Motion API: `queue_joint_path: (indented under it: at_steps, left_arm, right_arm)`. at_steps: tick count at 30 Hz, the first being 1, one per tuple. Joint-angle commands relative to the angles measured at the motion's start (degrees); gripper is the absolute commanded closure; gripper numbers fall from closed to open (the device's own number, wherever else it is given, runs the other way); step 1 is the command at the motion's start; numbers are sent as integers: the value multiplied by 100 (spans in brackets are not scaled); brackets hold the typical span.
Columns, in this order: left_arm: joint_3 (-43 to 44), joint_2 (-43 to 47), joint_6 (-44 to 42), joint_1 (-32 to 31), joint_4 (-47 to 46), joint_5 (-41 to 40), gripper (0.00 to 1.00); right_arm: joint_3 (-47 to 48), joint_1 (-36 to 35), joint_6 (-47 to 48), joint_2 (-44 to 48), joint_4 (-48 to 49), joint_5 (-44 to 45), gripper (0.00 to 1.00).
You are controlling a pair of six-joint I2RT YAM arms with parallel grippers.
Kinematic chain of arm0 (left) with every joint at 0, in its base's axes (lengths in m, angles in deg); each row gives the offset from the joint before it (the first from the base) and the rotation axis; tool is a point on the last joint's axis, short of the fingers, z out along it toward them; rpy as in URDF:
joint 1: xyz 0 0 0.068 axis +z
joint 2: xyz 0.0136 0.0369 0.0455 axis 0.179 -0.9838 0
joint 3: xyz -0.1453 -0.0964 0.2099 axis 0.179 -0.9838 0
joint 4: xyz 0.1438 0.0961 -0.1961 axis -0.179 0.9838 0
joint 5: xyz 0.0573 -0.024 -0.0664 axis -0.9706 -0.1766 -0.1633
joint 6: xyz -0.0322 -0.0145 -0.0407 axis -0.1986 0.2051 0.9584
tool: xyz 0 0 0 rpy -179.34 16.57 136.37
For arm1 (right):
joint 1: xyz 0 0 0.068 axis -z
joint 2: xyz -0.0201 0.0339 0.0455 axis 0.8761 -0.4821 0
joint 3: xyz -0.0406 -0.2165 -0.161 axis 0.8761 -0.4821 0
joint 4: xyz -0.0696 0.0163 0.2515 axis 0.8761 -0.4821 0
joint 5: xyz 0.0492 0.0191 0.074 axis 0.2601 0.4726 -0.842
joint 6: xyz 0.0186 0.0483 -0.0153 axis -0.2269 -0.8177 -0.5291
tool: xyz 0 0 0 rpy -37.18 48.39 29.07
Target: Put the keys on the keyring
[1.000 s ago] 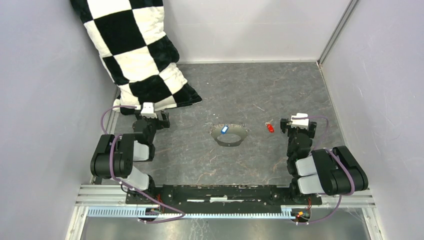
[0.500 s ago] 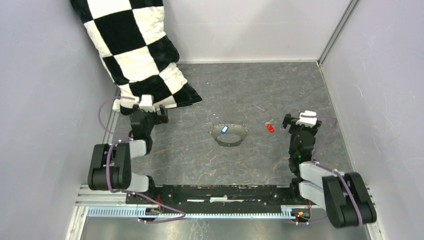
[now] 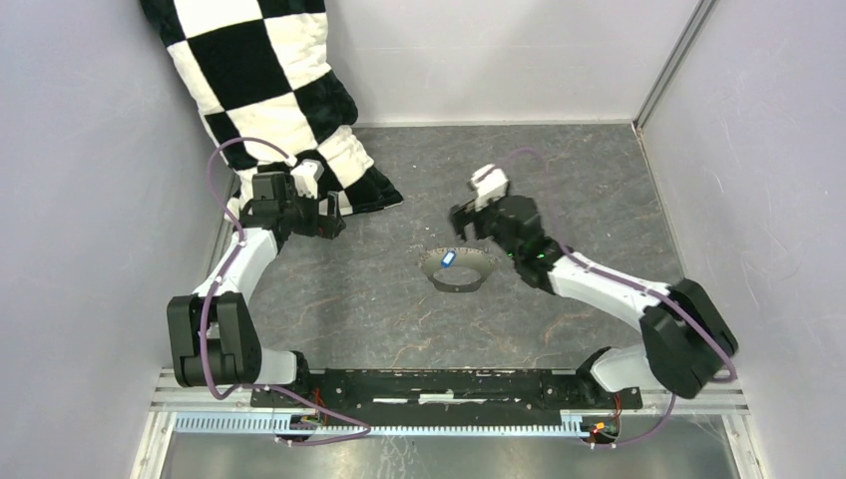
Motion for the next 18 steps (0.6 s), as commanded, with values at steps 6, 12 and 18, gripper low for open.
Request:
queue_joint_path:
  at_steps: [6,12,18]
  left_arm:
    - [718,2,-11,116,1427,586,0]
    - [727,-54,18,136,1548,378,0]
    - [651,162,-80,139,1658,268,0]
  right_arm:
    - [1265,-1173,1219,-1536,-1083,-1669,27]
    - [1826,-1505,1561,-2307,-1588,-1992,44]
    - [1850,-1529,1531,-2547,-1599,-1908,47]
